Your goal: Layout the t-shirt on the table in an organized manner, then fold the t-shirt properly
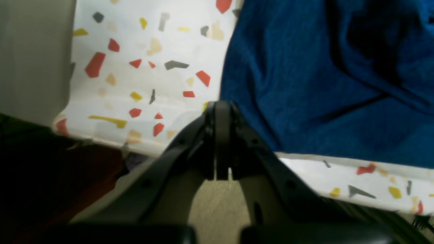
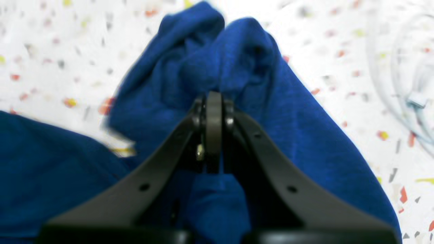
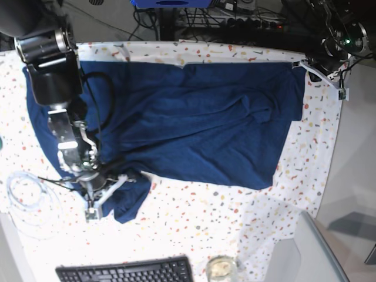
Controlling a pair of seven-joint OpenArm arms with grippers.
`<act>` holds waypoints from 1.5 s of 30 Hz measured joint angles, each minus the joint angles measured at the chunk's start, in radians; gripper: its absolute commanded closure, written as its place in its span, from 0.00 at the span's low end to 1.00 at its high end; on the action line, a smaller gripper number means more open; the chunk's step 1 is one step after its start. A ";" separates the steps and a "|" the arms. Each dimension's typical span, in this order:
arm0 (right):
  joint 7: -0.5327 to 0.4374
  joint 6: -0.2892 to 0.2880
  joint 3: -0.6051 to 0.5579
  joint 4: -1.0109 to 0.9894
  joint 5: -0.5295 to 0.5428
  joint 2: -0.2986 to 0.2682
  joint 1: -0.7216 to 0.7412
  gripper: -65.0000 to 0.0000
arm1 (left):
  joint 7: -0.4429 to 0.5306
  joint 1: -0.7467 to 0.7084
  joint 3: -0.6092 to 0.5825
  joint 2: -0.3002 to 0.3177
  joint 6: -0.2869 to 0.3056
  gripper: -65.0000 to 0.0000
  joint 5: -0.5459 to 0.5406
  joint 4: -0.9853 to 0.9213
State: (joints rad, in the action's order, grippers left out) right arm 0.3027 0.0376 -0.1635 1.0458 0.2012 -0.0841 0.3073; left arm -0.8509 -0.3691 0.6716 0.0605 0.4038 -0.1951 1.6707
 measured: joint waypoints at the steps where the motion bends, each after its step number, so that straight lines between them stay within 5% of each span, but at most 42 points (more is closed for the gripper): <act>1: 0.021 -0.003 0.008 0.034 -0.003 0.003 -0.011 1.00 | 0.001 0.000 -0.001 0.000 0.000 1.00 0.000 0.000; 9: 0.141 -0.002 0.123 0.117 -0.006 0.013 -0.130 0.99 | 0.002 0.025 -0.001 -0.001 0.000 1.00 0.003 -0.003; 11: 0.159 0.035 0.145 0.183 -0.002 0.014 -0.162 0.96 | 0.001 0.027 0.000 -0.003 0.000 1.00 0.000 -0.003; 13: 0.182 0.043 0.149 0.256 -0.011 0.024 -0.174 0.82 | 0.001 0.025 0.000 -0.002 0.000 1.00 0.001 -0.003; 17: 0.282 0.035 0.083 0.392 -0.007 0.034 -0.163 0.32 | 0.001 0.026 -0.001 -0.002 0.000 1.00 0.004 -0.003; 21: 0.288 0.028 -0.031 0.328 0.003 0.034 -0.069 0.26 | 0.000 0.026 -0.002 -0.003 0.000 1.00 0.005 -0.003; 25: 0.152 0.026 -0.136 -0.030 -0.007 0.054 0.138 0.27 | -0.001 0.025 0.000 -0.003 0.000 1.00 0.005 -0.004; 34: -0.357 0.031 -0.149 -0.910 0.000 0.147 0.492 0.26 | 0.000 0.019 0.008 -0.003 0.000 1.00 0.004 -0.004; 45: -0.370 0.025 -0.148 -0.968 -0.001 0.204 0.418 0.26 | 0.001 0.020 0.008 -0.005 0.000 1.00 0.004 -0.004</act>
State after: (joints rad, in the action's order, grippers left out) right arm -0.0677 0.0624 -0.3119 0.0780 0.2005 0.1204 0.7258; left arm -0.8501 -0.3489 0.6792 0.0555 0.4042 -0.1913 1.6669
